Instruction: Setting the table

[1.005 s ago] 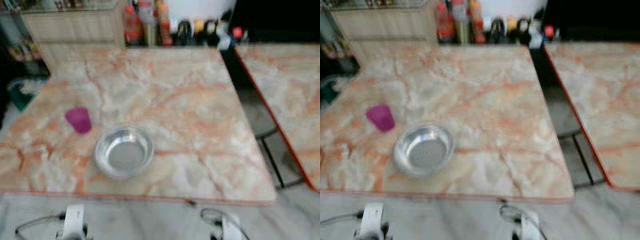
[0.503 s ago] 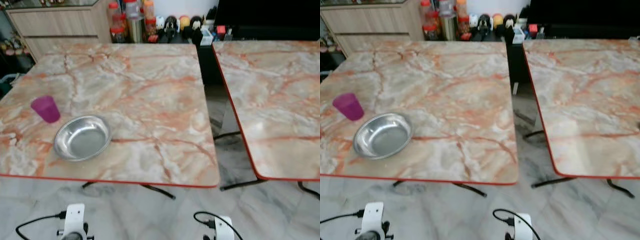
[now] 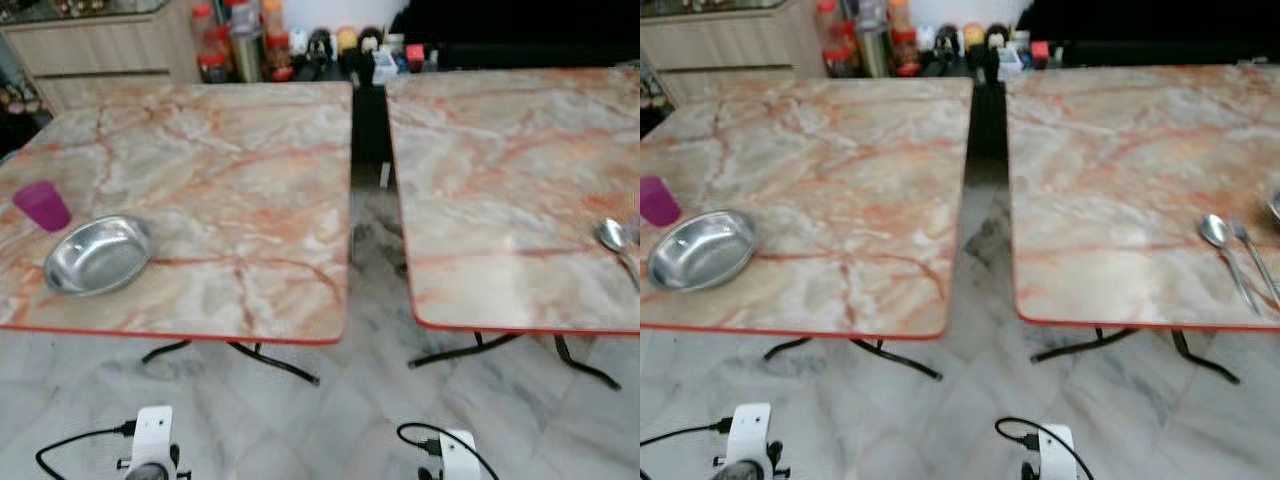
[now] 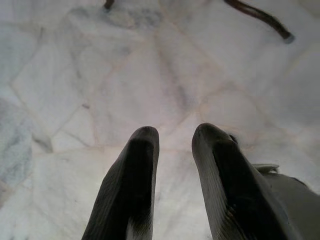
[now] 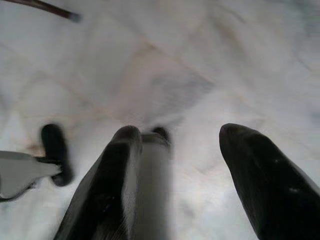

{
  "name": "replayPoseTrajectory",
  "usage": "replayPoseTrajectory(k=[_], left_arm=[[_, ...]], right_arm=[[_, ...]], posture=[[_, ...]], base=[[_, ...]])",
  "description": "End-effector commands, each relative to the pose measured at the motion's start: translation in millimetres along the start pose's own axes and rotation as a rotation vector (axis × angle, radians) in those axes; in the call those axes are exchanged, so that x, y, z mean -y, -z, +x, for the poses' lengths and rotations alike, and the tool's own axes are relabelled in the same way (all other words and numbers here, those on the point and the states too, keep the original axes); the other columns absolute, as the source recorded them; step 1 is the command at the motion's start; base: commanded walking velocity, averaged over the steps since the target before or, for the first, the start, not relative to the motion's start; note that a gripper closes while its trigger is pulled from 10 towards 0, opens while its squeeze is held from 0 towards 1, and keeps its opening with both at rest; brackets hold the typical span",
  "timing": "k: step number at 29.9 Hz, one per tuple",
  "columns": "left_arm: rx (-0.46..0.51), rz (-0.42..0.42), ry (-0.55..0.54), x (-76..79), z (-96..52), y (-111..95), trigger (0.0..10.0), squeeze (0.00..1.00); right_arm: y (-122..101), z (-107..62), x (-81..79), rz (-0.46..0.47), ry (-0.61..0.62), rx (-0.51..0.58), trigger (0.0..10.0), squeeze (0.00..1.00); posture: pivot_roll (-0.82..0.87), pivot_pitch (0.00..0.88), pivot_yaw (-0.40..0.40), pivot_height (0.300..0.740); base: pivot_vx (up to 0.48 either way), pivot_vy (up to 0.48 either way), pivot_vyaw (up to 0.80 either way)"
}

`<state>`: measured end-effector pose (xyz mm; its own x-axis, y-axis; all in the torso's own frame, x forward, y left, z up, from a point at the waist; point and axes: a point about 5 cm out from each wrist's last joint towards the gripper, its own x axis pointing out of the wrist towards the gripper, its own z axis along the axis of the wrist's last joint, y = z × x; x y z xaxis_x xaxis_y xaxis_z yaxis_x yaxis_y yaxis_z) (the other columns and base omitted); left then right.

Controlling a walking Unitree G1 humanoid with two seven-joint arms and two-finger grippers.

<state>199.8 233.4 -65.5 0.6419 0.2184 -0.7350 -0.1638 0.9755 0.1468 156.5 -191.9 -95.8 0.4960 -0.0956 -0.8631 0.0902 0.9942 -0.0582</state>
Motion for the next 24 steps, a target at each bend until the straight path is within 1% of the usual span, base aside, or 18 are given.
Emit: replayPoseTrajectory(k=[1,12,24], left_arm=[[-0.019,0.011,-0.004,-3.0,-1.4,6.4,10.0,0.0],[-0.022,0.025,0.003,-1.8,-1.6,7.5,10.0,0.0],[-0.016,0.023,0.0,-2.1,-0.5,3.4,10.0,0.0]], right_arm=[[0.1,0.0,-1.0,0.015,-0.001,0.0,10.0,0.0],[-3.0,0.6,-5.7,0.013,-0.009,0.009,10.0,0.0],[-7.7,1.1,-6.0,0.039,-0.007,0.027,10.0,0.0]], posture=[[-0.03,0.071,0.056,0.74],[-0.03,0.057,0.056,0.74],[-0.04,0.08,0.064,0.74]], base=[[0.0,-0.3,0.0],[0.0,-0.293,0.0],[0.0,-0.423,0.0]])
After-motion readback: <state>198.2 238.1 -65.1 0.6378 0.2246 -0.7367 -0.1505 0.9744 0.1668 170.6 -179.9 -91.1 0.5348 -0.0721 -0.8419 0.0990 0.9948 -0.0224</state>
